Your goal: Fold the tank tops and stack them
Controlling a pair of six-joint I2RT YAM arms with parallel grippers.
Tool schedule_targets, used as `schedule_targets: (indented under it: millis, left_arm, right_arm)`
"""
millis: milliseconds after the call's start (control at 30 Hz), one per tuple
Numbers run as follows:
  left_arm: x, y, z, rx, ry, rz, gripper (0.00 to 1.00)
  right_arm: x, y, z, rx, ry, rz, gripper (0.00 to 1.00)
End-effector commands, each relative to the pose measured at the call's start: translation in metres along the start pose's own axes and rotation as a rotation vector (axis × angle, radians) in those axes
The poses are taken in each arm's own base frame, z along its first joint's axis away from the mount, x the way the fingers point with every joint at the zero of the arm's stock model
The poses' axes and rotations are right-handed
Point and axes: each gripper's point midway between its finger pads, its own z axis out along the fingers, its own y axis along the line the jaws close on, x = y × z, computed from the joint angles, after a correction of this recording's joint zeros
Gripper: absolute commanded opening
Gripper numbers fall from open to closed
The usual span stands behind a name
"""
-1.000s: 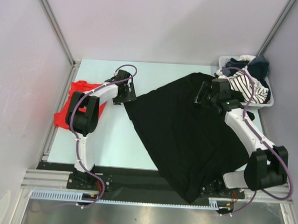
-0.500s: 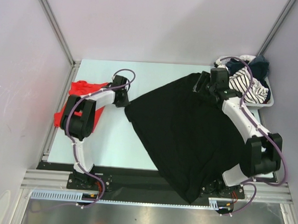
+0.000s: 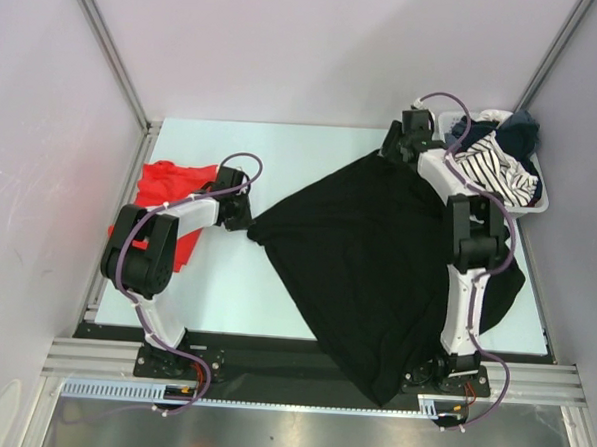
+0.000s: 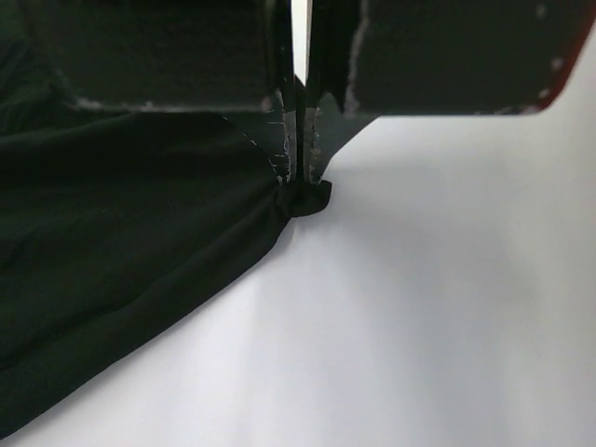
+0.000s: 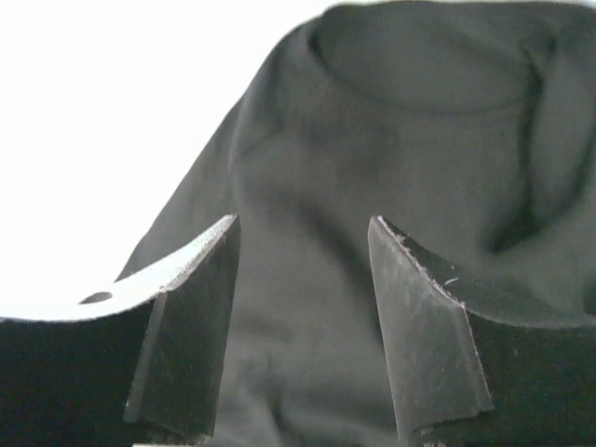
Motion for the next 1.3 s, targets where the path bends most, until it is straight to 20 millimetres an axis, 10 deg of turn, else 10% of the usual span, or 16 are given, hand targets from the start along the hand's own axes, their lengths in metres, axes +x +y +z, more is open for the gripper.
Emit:
schedule_targets:
  millis: [0, 300, 633, 967, 1267]
  left_arm:
    - [-0.01, -0.009, -0.009, 0.054, -0.034, -0.003, 0.0]
    - [-0.011, -0.012, -0.016, 0.072, -0.044, 0.004, 0.0]
    - [-0.014, -0.015, -0.018, 0.081, -0.05, 0.008, 0.0]
    - [-0.017, -0.011, -0.022, 0.061, -0.064, 0.012, 0.0]
    - [-0.024, -0.007, -0.022, 0.046, -0.07, 0.003, 0.0]
  right_arm:
    - [-0.031, 0.008, 0.022, -0.009, -0.054, -0.026, 0.61]
    - [-0.03, 0.007, 0.092, -0.055, -0.026, -0.005, 0.6]
    - [-0.002, -0.002, 0.124, -0.1, 0.039, 0.073, 0.55]
    - [0.014, 0.016, 0.121, -0.139, 0.071, 0.044, 0.38]
    - [-0.029, 0.023, 0.102, -0.166, -0.014, 0.054, 0.0]
